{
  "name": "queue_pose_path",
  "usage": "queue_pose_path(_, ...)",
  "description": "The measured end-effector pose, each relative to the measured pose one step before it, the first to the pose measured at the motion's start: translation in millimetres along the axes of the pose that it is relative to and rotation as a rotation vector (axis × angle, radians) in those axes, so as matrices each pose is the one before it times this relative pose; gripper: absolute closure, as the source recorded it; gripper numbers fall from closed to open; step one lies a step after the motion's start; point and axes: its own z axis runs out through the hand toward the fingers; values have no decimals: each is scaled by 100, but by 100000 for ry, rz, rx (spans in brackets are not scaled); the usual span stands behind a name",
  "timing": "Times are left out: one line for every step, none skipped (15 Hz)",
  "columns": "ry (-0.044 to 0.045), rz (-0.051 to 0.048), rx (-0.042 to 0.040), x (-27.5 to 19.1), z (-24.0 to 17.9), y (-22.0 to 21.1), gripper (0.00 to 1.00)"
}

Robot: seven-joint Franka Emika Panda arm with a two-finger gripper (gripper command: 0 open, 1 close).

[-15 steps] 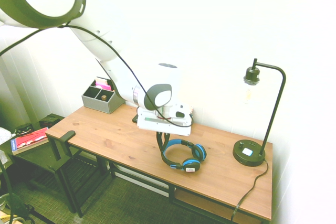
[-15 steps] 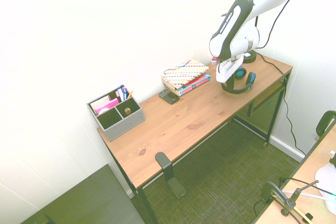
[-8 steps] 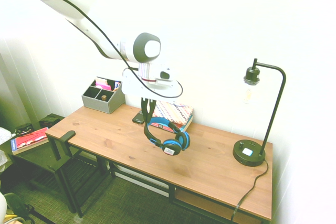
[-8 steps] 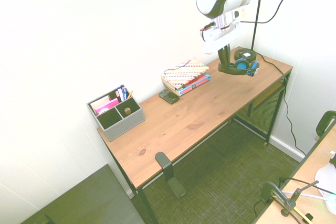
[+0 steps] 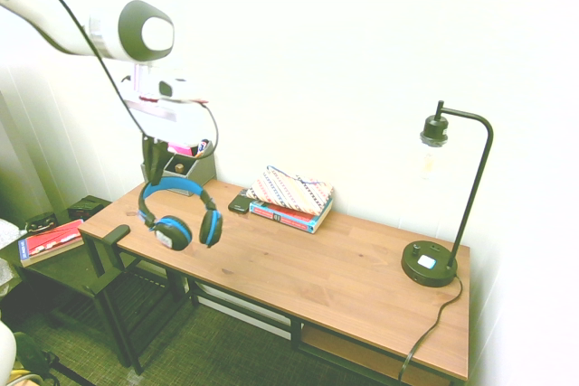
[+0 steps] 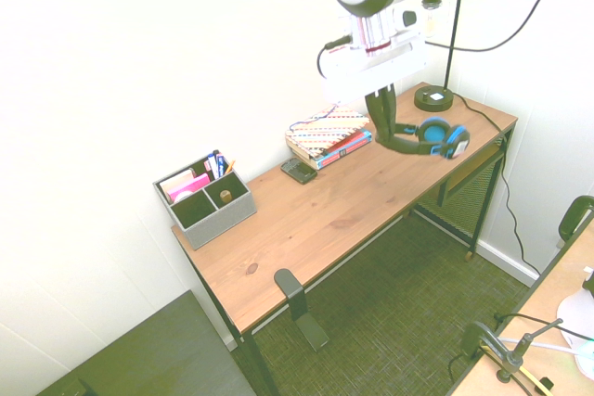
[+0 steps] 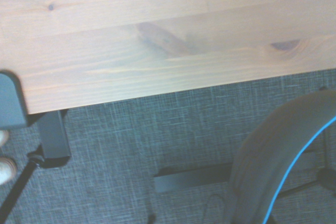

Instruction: Hang the headphone

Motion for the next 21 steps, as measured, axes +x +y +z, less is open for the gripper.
queue_pose_path(221,1735,1252,-2366,2028,-13,100)
queue_pose_path(916,757,1449,-2254,1856,10,100)
queue_pose_path(1515,847,1667,-2322,1795,-17,100)
queue_pose_path(1209,1048,1677,-2175,1558,71,100)
queue_pose_path(467,636,1268,-2126,1346,163,100)
queue_pose_path(243,224,1367,-2065,1205,148,100)
queue_pose_path(-520,-1265,1579,-1936,1186,-42,100)
queue_pose_path(-210,-2901,1625,-1696,1232,-208,100)
queue_pose_path(-88,-2382,1236,-1412,1534,-261,100)
queue_pose_path(81,-2002,935,-1092,1732,-215,100)
queue_pose_path(25,-1572,1325,-866,1686,-207,100)
queue_pose_path(401,-2283,1180,-714,1625,-125,100)
queue_pose_path(912,-1947,404,-617,1343,-12,100)
queue_pose_path(1292,-1313,96,-678,1222,33,100)
queue_pose_path(1274,-536,-28,-605,1075,98,100)
queue_pose_path(634,-282,-364,-539,1094,56,100)
queue_pose_path(242,0,-58,-415,952,-164,100)
queue_pose_path(507,106,153,-270,821,-371,100)
queue_pose_path(842,-111,190,-229,715,-483,100)
queue_pose_path(771,36,386,-238,593,-544,100)
queue_pose_path(618,403,719,-239,432,-633,100)
